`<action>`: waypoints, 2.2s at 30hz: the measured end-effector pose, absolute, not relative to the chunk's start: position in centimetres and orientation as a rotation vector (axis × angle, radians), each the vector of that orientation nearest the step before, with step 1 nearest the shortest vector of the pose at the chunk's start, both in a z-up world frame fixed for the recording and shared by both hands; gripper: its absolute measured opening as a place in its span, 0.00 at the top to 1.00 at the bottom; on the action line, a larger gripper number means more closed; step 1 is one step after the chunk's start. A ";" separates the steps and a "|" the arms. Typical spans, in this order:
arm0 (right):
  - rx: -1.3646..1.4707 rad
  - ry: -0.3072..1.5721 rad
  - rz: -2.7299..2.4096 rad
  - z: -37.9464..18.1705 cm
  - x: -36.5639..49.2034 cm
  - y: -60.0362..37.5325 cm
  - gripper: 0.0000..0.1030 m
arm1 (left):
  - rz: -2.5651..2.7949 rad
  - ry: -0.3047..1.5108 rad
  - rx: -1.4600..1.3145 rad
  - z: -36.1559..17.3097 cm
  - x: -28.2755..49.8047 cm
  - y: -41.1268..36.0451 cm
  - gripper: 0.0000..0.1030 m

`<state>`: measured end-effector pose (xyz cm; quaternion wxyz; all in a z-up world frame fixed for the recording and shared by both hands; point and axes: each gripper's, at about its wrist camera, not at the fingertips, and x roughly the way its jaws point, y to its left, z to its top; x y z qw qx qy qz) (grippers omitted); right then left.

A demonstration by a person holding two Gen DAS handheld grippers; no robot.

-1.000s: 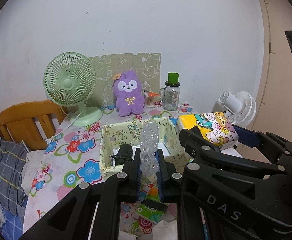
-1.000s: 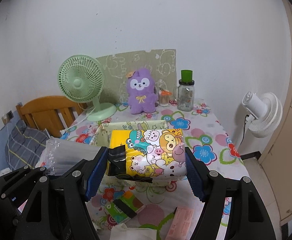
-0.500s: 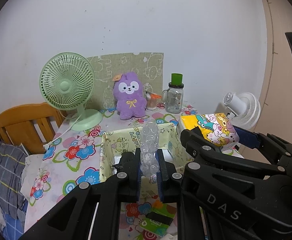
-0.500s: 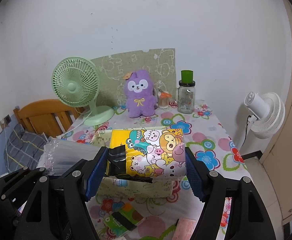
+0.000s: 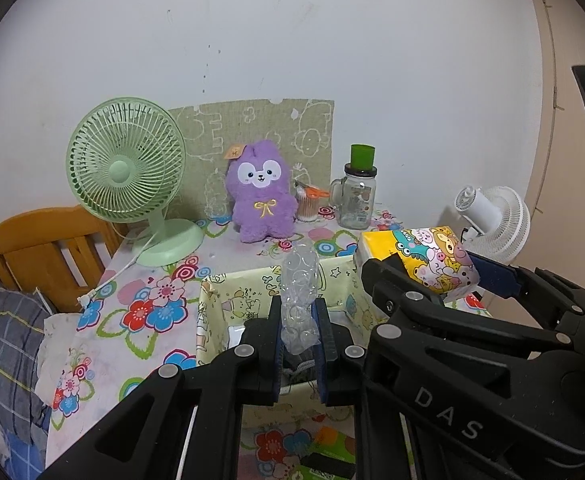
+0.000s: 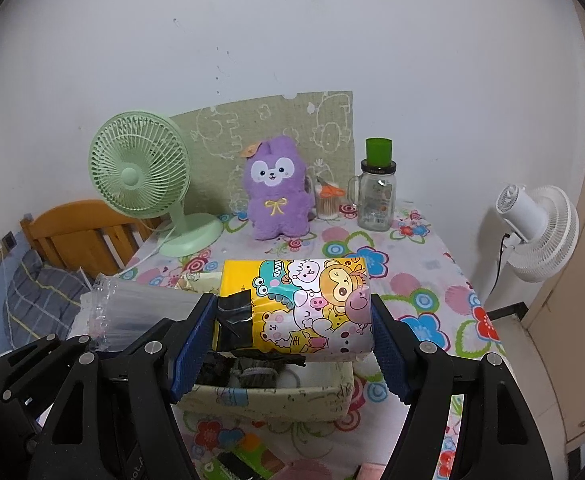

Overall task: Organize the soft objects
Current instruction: 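Lower the clear tubes into the basket with left tool while right tool lowers and releases the yellow package, then withdraw both open tools up and away from the basket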

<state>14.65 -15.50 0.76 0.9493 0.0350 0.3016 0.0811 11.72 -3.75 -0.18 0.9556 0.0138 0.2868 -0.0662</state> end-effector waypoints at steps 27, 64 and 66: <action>0.077 0.812 0.181 -6.0 22.1 -13.8 0.25 | -0.040 0.784 -0.025 -6.5 18.2 -1.1 0.33; 0.091 0.778 0.164 -4.2 16.6 -15.0 0.10 | -0.098 0.724 -0.002 -4.9 12.5 -2.7 0.09; 0.090 0.773 0.164 -4.1 16.1 -15.1 0.10 | -0.098 0.719 -0.002 -4.8 12.0 -2.7 0.09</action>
